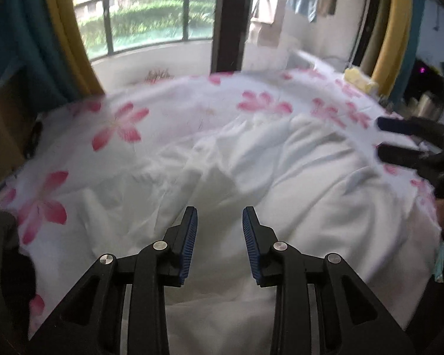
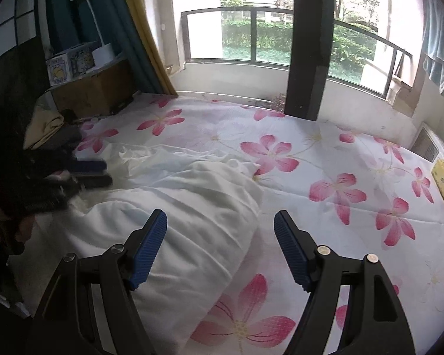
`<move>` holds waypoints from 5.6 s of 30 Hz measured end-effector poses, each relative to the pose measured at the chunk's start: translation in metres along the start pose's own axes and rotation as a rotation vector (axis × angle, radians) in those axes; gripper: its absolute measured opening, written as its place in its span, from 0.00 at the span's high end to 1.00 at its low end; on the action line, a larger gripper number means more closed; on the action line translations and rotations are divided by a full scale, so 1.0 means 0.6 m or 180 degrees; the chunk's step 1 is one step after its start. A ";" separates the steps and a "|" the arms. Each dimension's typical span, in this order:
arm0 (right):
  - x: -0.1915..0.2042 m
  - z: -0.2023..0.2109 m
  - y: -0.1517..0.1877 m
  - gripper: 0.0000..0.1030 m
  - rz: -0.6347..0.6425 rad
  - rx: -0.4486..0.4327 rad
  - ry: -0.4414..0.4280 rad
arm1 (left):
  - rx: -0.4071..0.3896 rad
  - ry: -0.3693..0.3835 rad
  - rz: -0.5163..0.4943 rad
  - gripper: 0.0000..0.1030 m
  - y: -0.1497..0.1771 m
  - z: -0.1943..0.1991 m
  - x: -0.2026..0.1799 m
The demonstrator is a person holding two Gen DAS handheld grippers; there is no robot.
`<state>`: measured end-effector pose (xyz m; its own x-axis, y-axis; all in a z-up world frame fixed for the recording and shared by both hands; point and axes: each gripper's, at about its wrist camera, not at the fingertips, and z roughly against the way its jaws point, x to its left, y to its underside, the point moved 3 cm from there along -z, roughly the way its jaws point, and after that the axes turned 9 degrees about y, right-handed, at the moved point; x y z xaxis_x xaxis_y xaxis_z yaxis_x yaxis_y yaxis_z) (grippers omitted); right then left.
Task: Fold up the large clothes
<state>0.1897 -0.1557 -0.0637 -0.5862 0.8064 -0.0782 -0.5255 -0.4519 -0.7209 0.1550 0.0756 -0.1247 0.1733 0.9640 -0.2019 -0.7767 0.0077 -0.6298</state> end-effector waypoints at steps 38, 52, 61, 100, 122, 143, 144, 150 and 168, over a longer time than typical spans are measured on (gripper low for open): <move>0.031 -0.083 0.024 0.27 -0.0005 0.0251 0.0097 | -0.0208 -0.0035 -0.0079 0.97 -0.024 -0.003 0.068; 0.057 -0.069 0.043 0.26 0.0187 0.0276 0.0006 | -0.0052 -0.0250 0.0401 0.95 -0.002 0.022 0.136; 0.069 -0.086 0.057 0.21 0.0199 0.0269 0.0123 | -0.0205 -0.0505 0.0782 0.58 0.040 0.080 0.166; 0.053 -0.087 0.063 0.21 0.0046 0.0360 0.0144 | -0.0499 0.1593 0.1681 0.11 0.069 0.014 0.067; 0.017 -0.079 0.052 0.21 -0.0283 0.0351 -0.0199 | -0.0155 0.0909 0.0832 0.52 0.052 -0.022 0.033; 0.077 -0.082 0.028 0.79 -0.0434 0.0223 -0.0858 | -0.0559 0.1010 0.0845 0.78 0.051 0.025 0.037; 0.082 -0.077 0.023 0.79 -0.0417 0.0180 -0.0868 | -0.0595 0.1007 0.0846 0.78 0.051 0.034 0.039; 0.103 -0.056 -0.006 0.81 -0.0280 0.0008 -0.0896 | -0.0724 0.0947 0.0855 0.78 0.054 0.065 0.057; 0.240 -0.008 -0.076 0.82 0.0166 -0.0261 -0.1195 | -0.1098 0.0485 0.0944 0.78 0.103 0.210 0.143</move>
<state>0.1321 -0.0172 -0.0456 -0.8038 0.5804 0.1303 -0.4468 -0.4444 -0.7765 0.0459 0.1924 -0.0866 0.0815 0.8610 -0.5020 -0.5642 -0.3754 -0.7354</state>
